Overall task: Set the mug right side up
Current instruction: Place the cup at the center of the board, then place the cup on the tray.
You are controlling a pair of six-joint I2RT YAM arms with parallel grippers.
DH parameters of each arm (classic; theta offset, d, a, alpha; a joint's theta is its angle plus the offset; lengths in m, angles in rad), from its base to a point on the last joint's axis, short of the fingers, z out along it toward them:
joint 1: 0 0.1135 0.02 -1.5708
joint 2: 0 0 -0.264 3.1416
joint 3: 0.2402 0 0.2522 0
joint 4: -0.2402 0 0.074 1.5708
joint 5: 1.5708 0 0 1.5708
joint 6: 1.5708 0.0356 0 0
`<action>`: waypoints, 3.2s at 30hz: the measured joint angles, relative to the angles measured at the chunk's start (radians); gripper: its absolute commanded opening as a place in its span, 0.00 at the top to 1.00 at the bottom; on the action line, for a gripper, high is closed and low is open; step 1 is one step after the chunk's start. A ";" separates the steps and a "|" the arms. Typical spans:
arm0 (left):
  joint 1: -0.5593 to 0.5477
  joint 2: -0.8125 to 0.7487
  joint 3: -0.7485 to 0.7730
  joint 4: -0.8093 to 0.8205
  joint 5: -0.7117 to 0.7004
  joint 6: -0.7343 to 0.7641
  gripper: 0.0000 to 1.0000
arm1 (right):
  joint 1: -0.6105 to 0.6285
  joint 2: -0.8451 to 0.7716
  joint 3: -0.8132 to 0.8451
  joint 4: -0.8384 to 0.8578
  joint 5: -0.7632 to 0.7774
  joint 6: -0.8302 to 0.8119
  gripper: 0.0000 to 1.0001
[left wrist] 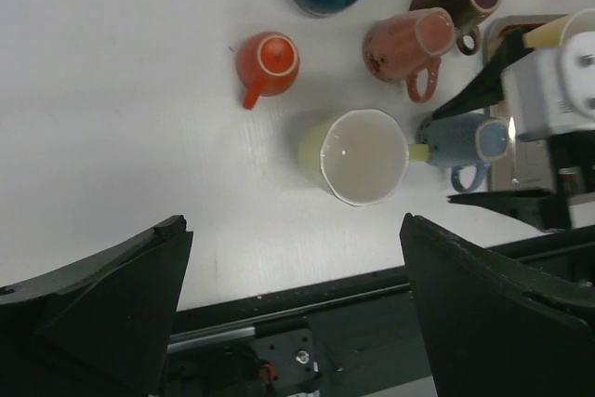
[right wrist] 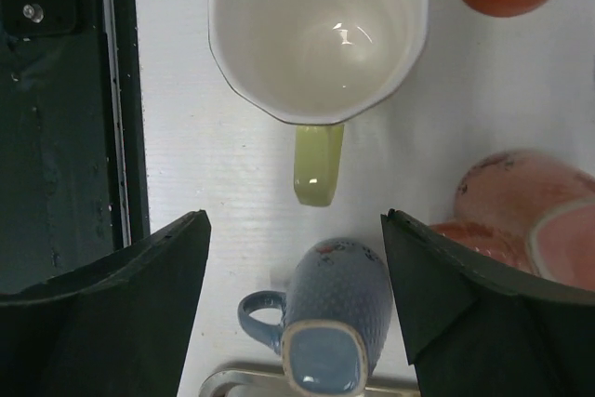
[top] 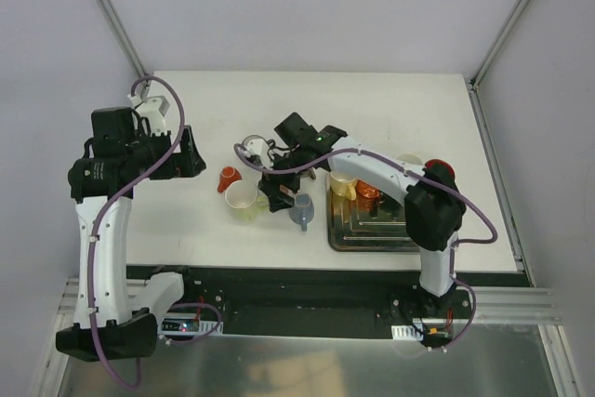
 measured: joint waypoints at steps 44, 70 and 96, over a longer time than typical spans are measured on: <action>0.212 -0.032 -0.114 0.077 0.060 -0.200 0.11 | -0.016 -0.624 -0.335 0.109 0.380 0.356 1.00; 0.218 0.094 -0.030 0.099 0.061 -0.216 0.14 | -0.148 -0.897 -0.745 -0.116 0.529 0.768 1.00; 0.218 0.121 -0.037 0.087 0.061 -0.158 0.15 | 0.069 -0.867 -0.839 -0.111 0.732 0.972 1.00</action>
